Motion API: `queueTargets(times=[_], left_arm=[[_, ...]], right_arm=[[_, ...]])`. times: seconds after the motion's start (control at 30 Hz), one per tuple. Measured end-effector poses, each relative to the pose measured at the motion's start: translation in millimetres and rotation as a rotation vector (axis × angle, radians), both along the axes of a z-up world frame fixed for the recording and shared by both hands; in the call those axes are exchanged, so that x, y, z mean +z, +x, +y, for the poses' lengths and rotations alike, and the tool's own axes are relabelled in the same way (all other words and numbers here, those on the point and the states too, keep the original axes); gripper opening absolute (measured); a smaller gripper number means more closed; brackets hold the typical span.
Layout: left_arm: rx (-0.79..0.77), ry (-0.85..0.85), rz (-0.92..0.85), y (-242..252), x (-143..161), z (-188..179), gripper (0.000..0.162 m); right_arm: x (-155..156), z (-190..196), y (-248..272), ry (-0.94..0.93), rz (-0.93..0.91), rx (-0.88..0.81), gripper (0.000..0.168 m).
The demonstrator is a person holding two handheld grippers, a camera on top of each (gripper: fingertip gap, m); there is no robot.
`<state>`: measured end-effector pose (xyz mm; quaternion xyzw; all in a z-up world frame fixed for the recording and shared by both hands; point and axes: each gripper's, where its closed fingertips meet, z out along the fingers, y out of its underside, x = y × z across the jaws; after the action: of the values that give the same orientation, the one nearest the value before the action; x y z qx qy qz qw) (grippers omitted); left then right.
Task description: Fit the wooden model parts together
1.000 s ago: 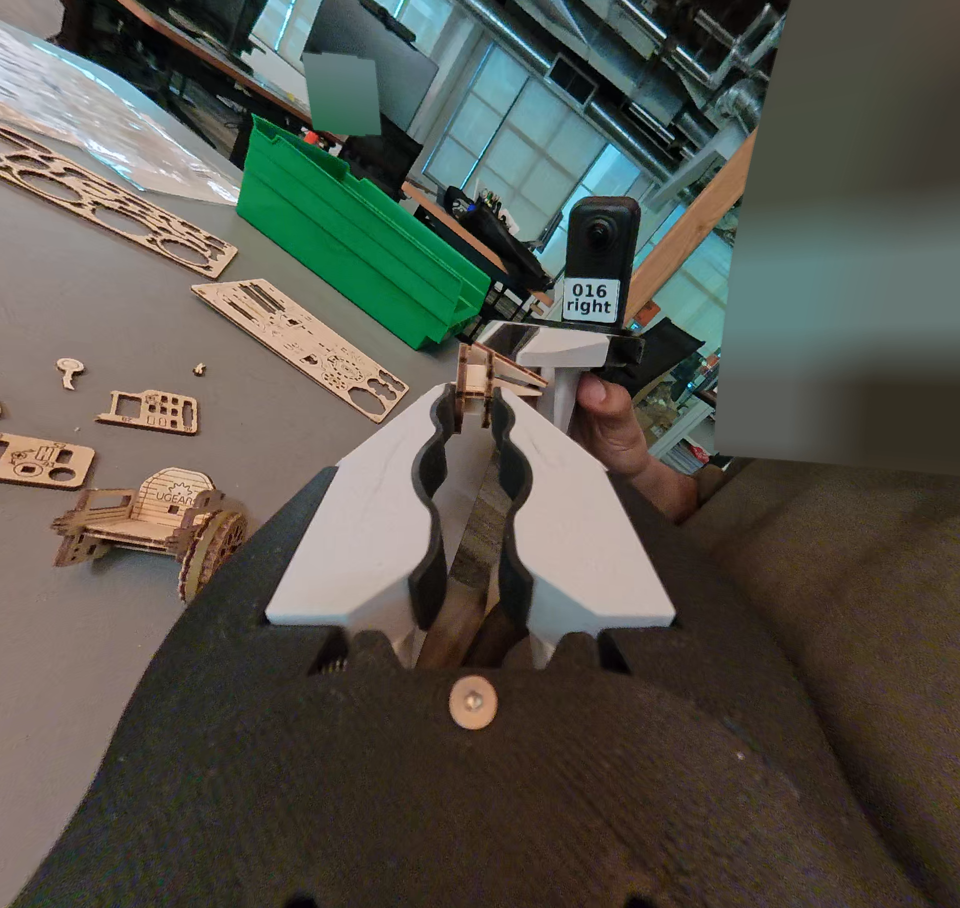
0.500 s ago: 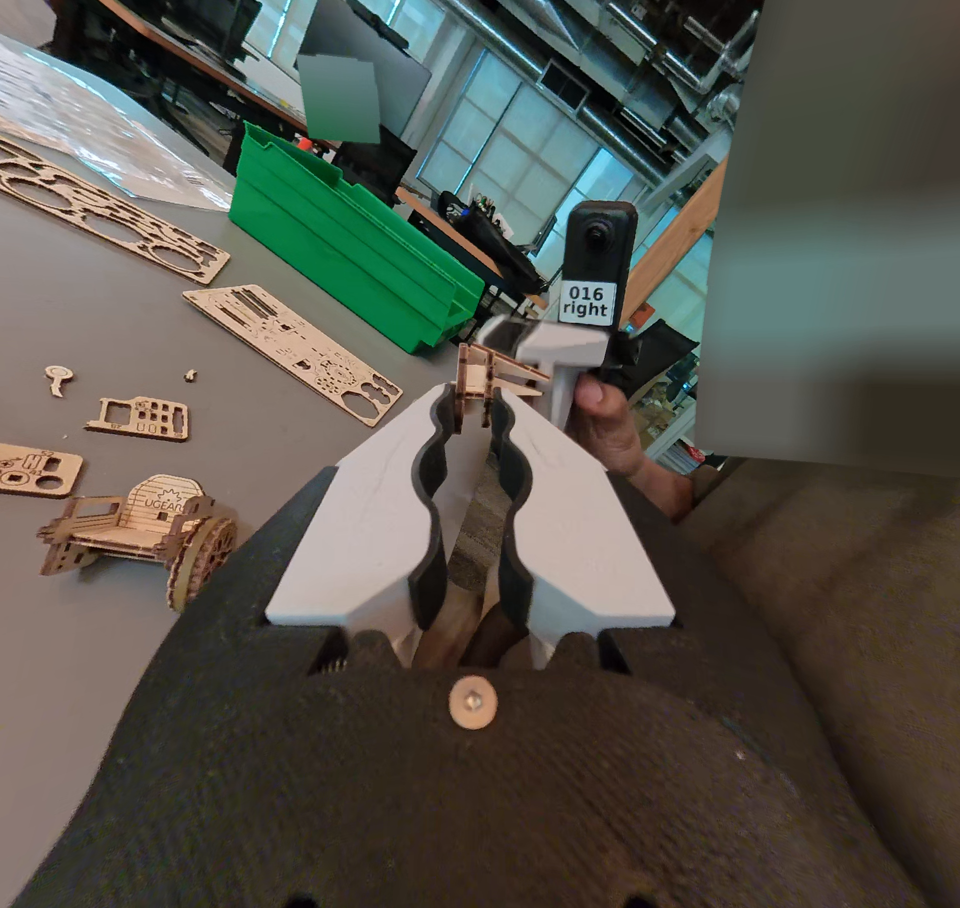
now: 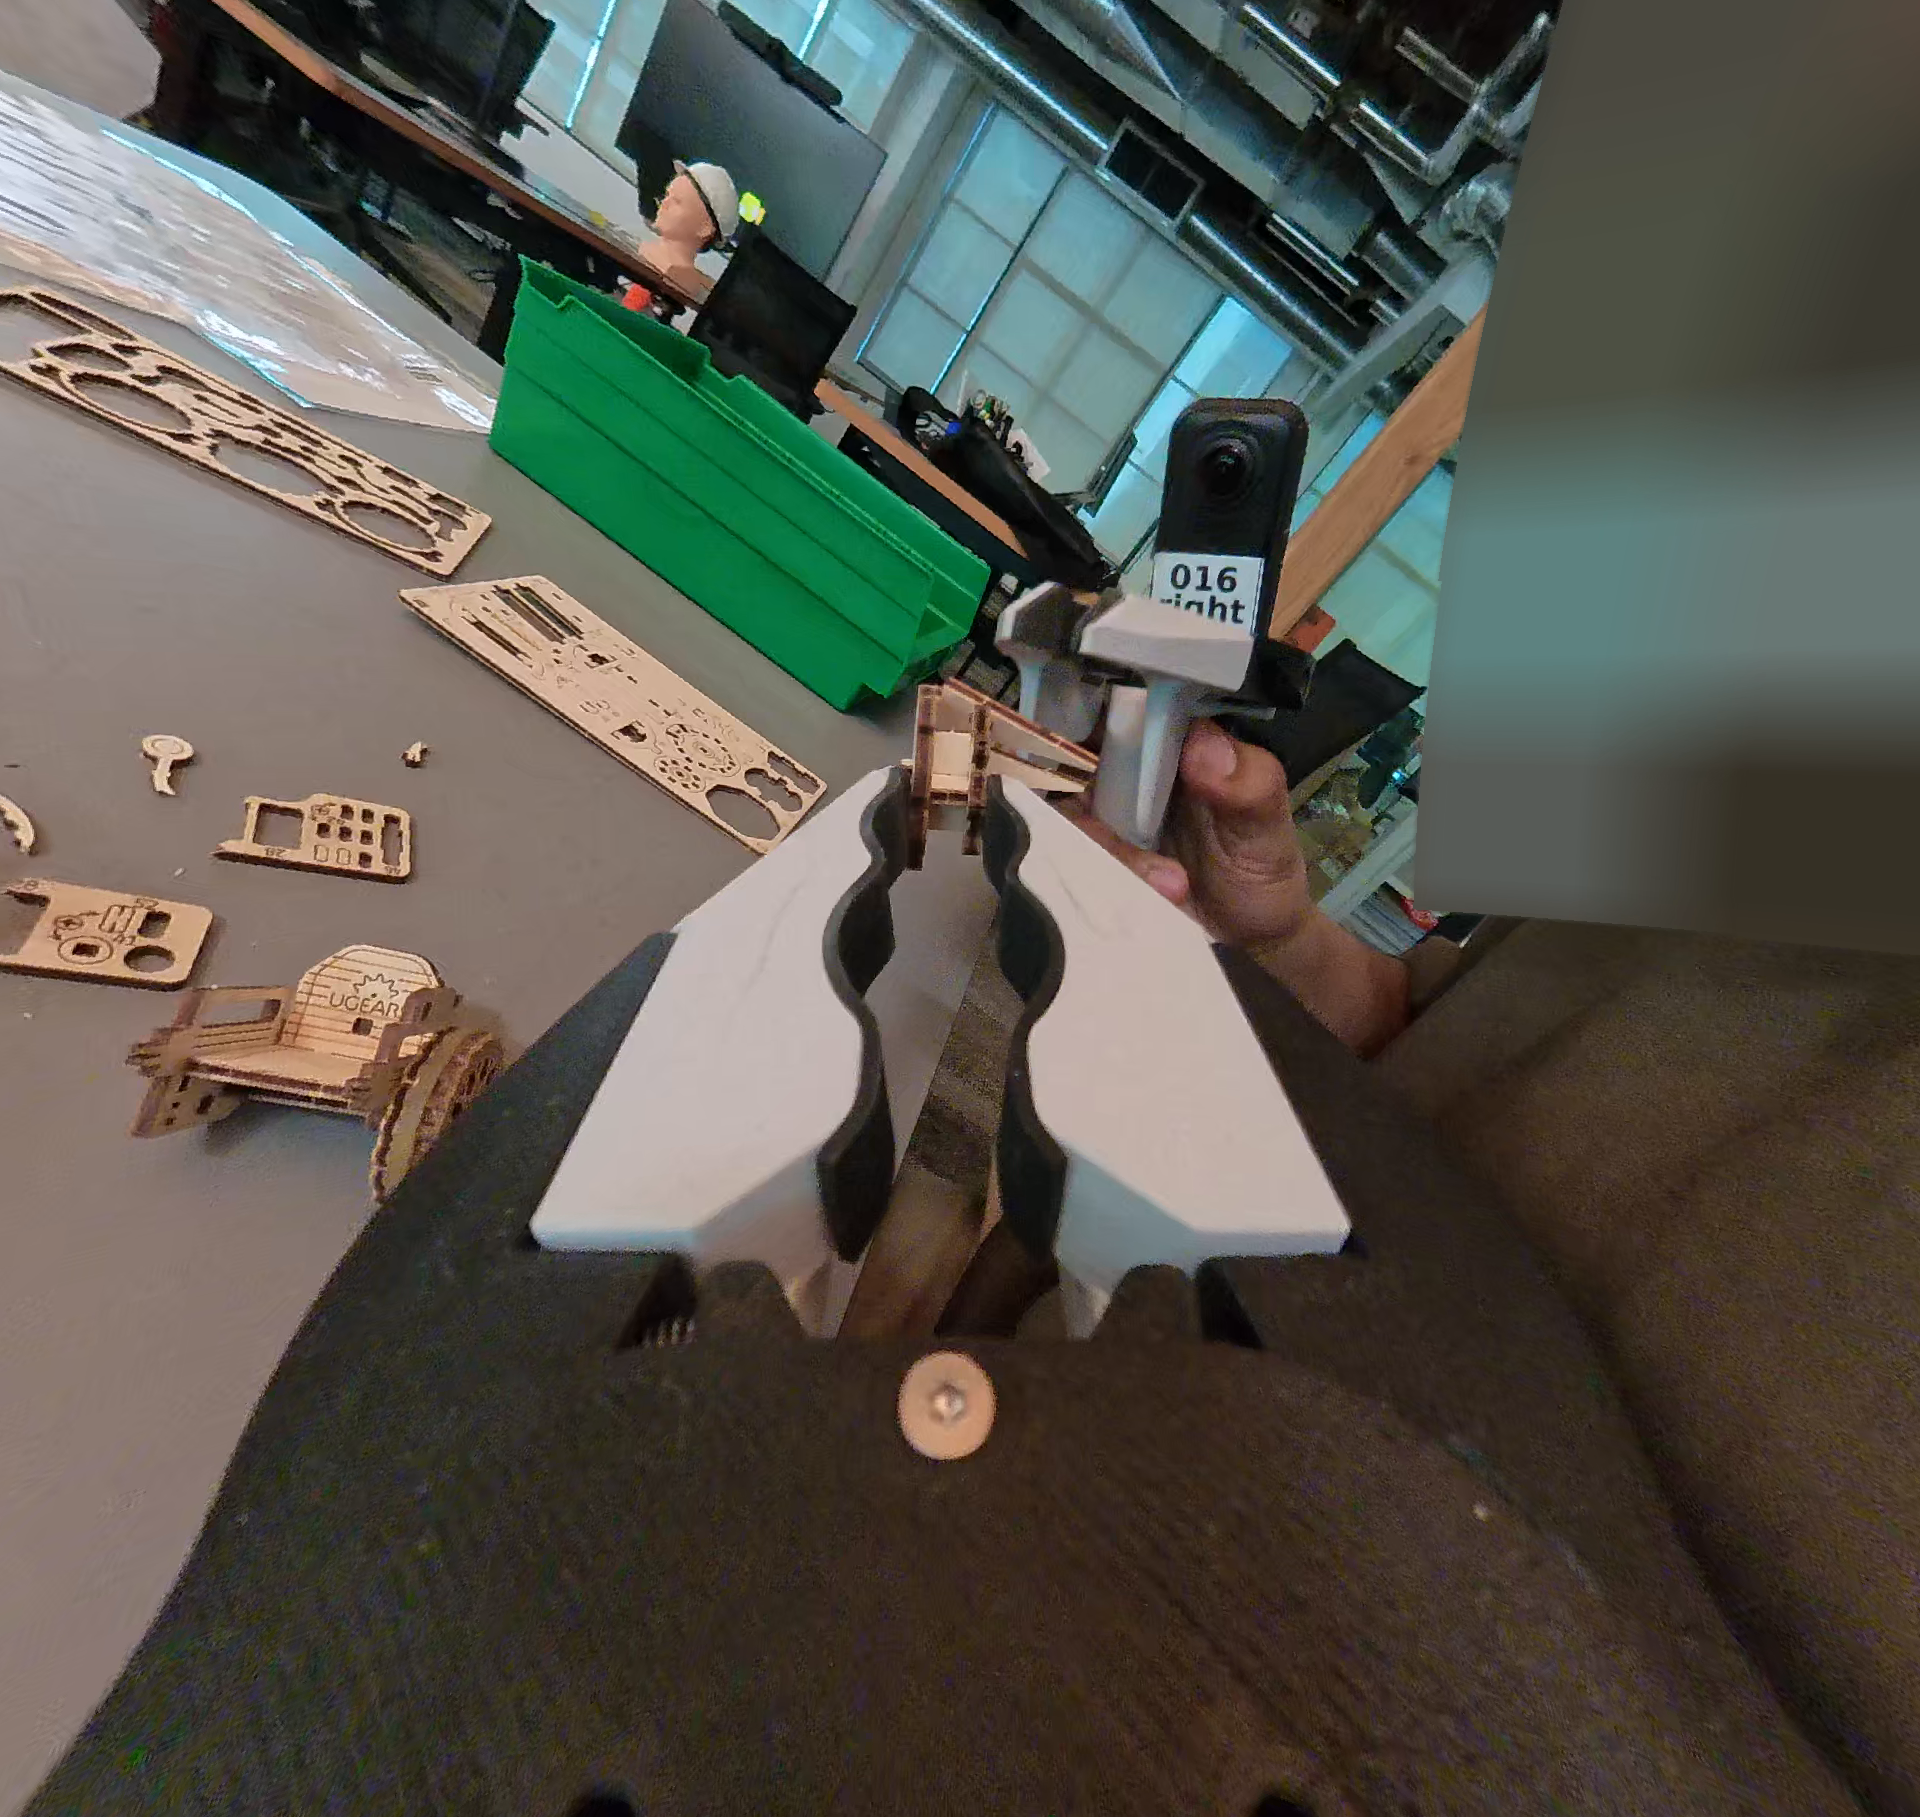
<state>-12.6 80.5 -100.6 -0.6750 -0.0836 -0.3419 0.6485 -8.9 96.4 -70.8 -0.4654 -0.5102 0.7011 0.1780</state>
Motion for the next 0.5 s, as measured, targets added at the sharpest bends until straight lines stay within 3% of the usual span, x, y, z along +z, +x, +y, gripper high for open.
queueTargets(times=[0.17, 0.3, 0.5], left_arm=[[0.0, 0.0, 0.015, 2.7, -0.7, -0.4, 0.011], [0.002, -0.006, 0.0, 0.7, -0.4, 0.1, 0.011], [-0.003, -0.016, -0.036, -0.2, -2.2, 0.8, 0.011]], right_arm=[[-17.1, -15.5, -4.9, 0.025, -0.061, 0.035, 0.012], [-2.3, 1.1, -1.6, 0.019, -0.009, -0.016, 0.01], [-10.1, -12.7, -1.8, 0.063, -0.011, 0.026, 0.016]])
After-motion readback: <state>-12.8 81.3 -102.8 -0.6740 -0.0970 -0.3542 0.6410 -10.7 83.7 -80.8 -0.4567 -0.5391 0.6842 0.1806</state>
